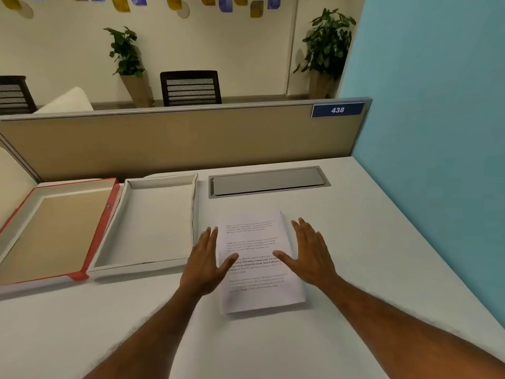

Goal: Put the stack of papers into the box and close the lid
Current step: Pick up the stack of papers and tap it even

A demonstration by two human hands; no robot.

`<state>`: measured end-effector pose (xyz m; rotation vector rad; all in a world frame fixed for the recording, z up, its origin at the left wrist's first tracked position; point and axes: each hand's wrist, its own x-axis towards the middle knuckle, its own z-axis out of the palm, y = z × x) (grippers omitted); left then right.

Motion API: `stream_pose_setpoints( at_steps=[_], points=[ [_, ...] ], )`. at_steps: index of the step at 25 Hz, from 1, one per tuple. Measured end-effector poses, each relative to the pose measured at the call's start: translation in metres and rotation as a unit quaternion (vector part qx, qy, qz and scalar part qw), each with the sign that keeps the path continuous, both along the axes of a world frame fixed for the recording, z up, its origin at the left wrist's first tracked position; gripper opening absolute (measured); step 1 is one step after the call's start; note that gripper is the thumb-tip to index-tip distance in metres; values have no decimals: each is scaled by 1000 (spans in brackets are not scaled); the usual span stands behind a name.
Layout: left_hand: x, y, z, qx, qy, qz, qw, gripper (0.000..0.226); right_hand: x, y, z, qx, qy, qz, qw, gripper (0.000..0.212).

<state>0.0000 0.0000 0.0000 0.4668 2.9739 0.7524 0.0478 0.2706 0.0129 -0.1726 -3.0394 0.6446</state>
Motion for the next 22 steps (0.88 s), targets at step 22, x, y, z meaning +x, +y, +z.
stream_pose_setpoints(
  at_steps=[22],
  points=[
    [-27,37,-74,37,-95,147,984,88,-54,-23,-52,-143,-125,-187,964,98]
  ],
)
